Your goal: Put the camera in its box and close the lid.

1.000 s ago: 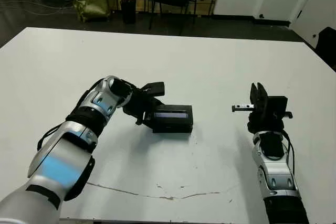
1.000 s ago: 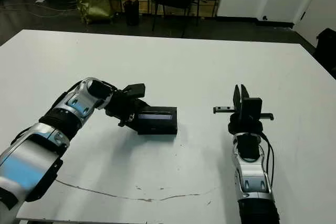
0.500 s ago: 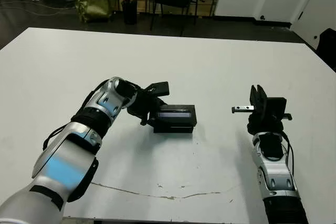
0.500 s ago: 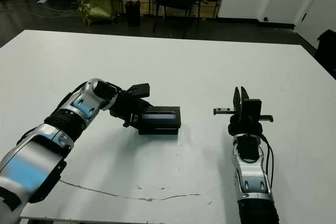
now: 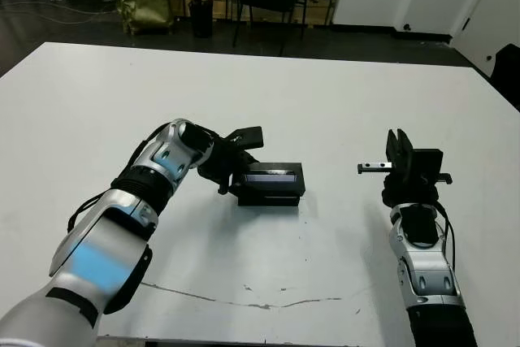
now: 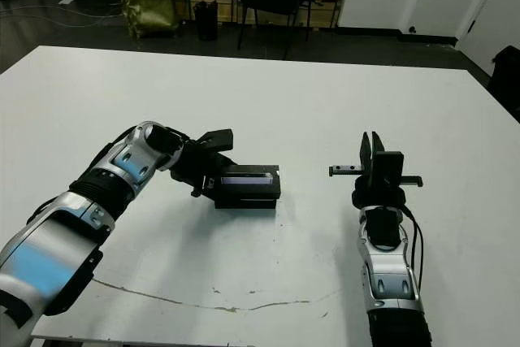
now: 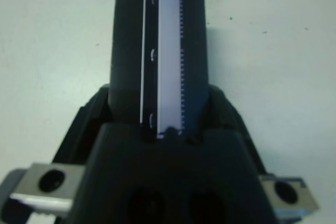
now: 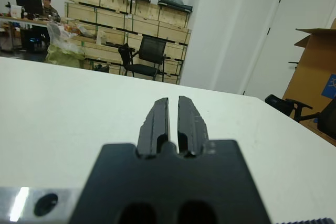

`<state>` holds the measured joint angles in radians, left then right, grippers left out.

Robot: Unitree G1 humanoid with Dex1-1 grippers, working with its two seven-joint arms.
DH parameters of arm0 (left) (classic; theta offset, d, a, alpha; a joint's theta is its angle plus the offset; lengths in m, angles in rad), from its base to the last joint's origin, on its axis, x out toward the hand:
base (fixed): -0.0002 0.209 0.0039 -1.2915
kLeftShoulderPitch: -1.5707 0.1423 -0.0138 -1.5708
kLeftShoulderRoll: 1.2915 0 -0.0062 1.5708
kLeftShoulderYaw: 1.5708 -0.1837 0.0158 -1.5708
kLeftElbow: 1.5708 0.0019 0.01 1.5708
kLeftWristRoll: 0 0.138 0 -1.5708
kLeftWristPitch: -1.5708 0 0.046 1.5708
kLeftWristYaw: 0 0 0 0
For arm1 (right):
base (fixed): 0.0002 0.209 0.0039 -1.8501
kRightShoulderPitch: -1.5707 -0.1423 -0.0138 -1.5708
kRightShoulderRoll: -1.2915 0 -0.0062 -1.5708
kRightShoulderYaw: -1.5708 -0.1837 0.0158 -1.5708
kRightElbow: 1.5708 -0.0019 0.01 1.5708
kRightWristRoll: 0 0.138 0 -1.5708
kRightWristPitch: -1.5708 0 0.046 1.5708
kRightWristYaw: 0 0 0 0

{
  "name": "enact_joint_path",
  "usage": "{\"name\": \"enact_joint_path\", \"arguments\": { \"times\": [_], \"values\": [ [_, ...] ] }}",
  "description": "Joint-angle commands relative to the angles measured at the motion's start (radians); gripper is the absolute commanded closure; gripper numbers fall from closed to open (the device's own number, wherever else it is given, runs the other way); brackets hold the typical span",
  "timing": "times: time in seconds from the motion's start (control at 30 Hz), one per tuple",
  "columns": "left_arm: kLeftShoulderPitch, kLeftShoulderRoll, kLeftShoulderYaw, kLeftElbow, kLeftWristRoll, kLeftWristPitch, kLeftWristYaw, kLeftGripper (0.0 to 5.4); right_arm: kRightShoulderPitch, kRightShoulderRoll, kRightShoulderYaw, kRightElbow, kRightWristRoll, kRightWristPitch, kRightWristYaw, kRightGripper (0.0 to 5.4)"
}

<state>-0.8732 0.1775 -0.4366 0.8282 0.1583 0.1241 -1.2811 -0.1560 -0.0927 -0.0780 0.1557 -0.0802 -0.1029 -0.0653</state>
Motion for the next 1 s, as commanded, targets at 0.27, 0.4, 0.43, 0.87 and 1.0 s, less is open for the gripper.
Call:
{"name": "enact_joint_path", "arguments": {
  "times": [0.27, 0.4, 0.43, 0.87, 1.0],
  "values": [
    [-0.024, 0.045, -0.034, -0.060, -0.010, 0.331, -0.108, 2.68, -0.015, 0.014, 0.021, 0.070, -0.016, -0.027, -0.022, 5.40],
    [-0.023, 0.062, -0.035, -0.110, -0.018, 0.338, -0.122, 2.68, -0.010, 0.011, 0.017, 0.071, -0.024, -0.021, -0.032, 5.40],
    [-0.021, 0.065, -0.036, -0.115, -0.019, 0.321, -0.128, 2.68, -0.009, 0.011, 0.017, 0.066, -0.024, -0.016, -0.033, 5.40],
    [-0.024, 0.068, -0.081, -0.118, -0.025, 0.307, -0.135, 2.69, -0.013, -0.002, 0.021, 0.074, -0.034, -0.028, -0.033, 5.40],
    [-0.001, 0.068, -0.076, -0.141, -0.043, 0.257, -0.136, 2.69, -0.011, 0.002, 0.018, 0.067, -0.031, -0.017, -0.033, 5.40]
  ]
}}
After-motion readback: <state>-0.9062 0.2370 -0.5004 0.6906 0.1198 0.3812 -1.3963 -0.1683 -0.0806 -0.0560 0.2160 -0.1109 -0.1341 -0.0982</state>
